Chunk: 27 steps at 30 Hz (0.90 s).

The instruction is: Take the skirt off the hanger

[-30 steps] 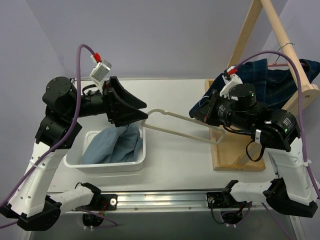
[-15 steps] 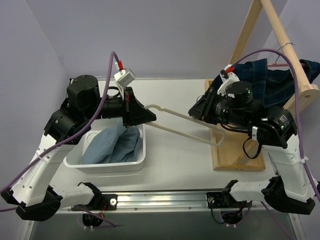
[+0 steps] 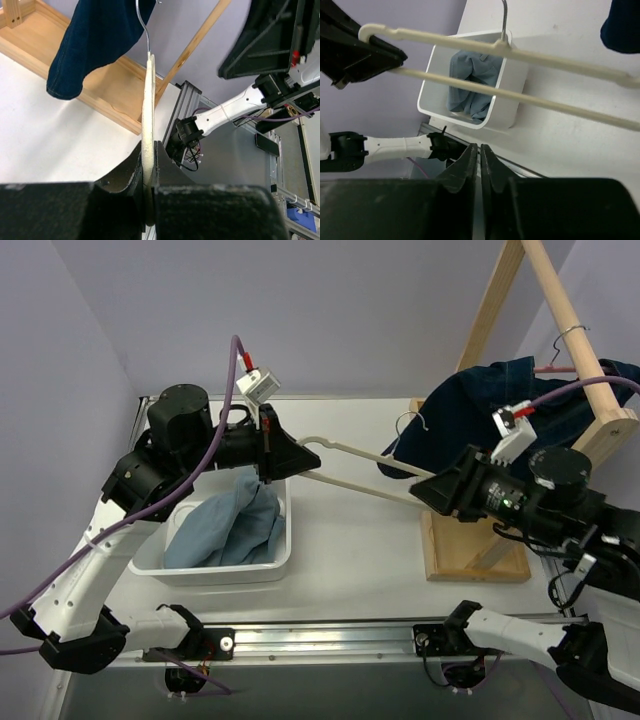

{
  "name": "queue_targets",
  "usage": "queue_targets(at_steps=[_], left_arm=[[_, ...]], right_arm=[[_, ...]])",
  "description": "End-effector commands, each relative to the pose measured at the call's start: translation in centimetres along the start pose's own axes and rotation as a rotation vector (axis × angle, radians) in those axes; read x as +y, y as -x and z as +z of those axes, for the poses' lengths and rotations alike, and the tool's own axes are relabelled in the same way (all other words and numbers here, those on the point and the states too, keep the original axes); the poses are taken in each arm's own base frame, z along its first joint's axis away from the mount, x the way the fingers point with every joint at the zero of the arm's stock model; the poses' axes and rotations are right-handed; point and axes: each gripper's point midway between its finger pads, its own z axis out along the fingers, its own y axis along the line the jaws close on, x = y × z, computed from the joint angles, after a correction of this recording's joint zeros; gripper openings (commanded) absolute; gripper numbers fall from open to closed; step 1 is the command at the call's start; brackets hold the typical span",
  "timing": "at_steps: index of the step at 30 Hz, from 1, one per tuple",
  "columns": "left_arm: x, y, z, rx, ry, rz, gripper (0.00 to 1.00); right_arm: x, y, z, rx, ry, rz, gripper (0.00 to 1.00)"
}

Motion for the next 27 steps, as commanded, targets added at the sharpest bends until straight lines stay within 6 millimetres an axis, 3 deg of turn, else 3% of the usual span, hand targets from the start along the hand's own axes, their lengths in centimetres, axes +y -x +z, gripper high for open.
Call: queue_targets(at_steps=[1,5,13,15,17,18,27], left_arm=[[-2.6,4.3,0.6,-0.126,-0.088,0.083,0.02],[-3.2,5.3,1.9,-0.141,-0.121,0.098,0.02],[-5.2,8.2,4.9,-0.177,-0.185,0.151,0.02],[-6.3,8.8,6.0,-0.181,-0.201,0.181,0.02],[-6.1,9.1,7.5,-0.187,-0.18,0.201,0.02],[-7.5,9.7,7.4,-0.207,-0.194,0.216,0.02],[-8.8,10.5,12.2,-0.259,-0.179,0.238,0.02]], right_arm=[[-0.9,-2.1,-1.1,0.056,0.02,-0.03,0.0],[-2.8,-4.7,-1.8,0.113,0.018,-0.068,0.0],[-7.6,-9.0,-0.7,0.179,-0.005,-0.146,0.0],[-8.2,-9.8,-0.5,0.202,-0.006,-0.149,0.0],[-8.9,-10.7,-0.4,0.223,-0.008,-0.159,0.0],[-9.0,-10.9,-0.4,0.226,-0.004,-0.165,0.0],[-10.3,-13.1,-0.8,0.264,-0.002,-0.17,0.0]])
